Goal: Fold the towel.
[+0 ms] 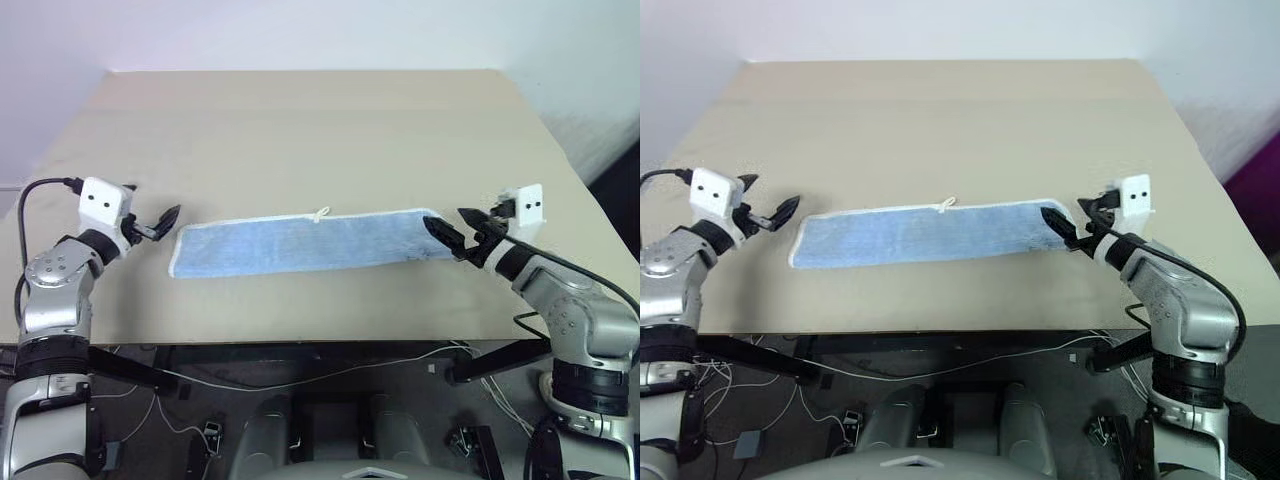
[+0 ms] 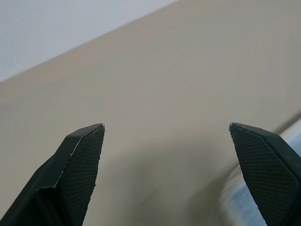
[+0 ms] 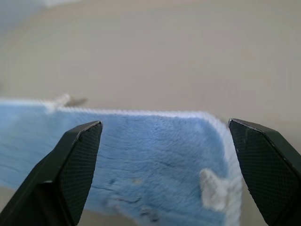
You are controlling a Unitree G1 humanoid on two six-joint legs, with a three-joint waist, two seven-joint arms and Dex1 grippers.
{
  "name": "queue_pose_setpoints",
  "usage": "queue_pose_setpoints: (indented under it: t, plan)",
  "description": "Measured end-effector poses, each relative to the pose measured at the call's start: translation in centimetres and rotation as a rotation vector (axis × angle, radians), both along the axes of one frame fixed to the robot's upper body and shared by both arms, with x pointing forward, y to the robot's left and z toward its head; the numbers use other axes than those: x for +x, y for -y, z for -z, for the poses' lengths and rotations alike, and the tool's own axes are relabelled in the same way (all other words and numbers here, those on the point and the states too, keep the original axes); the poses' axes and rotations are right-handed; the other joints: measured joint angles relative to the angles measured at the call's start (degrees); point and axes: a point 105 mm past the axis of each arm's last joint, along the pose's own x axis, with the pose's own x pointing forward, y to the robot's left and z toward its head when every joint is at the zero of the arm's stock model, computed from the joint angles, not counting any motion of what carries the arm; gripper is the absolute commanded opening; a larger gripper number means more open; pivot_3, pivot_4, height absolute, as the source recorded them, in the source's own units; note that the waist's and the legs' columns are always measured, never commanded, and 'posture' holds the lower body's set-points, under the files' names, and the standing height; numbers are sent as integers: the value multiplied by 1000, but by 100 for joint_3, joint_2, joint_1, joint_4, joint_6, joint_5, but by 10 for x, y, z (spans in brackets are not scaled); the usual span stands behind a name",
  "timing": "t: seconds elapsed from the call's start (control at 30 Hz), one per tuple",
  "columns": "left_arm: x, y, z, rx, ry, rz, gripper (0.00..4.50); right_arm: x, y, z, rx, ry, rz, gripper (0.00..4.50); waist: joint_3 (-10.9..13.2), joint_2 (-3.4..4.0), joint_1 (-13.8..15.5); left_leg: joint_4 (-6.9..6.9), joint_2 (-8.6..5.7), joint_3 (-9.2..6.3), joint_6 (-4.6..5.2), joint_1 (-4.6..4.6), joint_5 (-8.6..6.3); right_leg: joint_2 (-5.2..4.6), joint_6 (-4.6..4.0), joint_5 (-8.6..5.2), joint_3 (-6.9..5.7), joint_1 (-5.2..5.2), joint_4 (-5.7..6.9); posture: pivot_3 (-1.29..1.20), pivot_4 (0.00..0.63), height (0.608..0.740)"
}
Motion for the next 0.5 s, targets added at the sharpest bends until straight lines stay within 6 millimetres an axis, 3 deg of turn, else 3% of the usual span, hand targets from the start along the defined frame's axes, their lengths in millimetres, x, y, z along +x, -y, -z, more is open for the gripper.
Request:
queue_pose_setpoints:
  t: [0.27,0.5]
  plan:
    - [-22,60,11,-6,-57,326,4441,-28,-8,30,331,-213,50,4500,-1,3,-3,-8,2,-1,3,0,-1,5,-5,1,0,-1,-3,0,150,740]
    - [-37,87,15,-4,-98,472,4441,-27,-11,52,487,-349,137,4500,-1,4,-14,-8,1,1,5,0,0,15,-4,1,1,-1,-4,0,150,740]
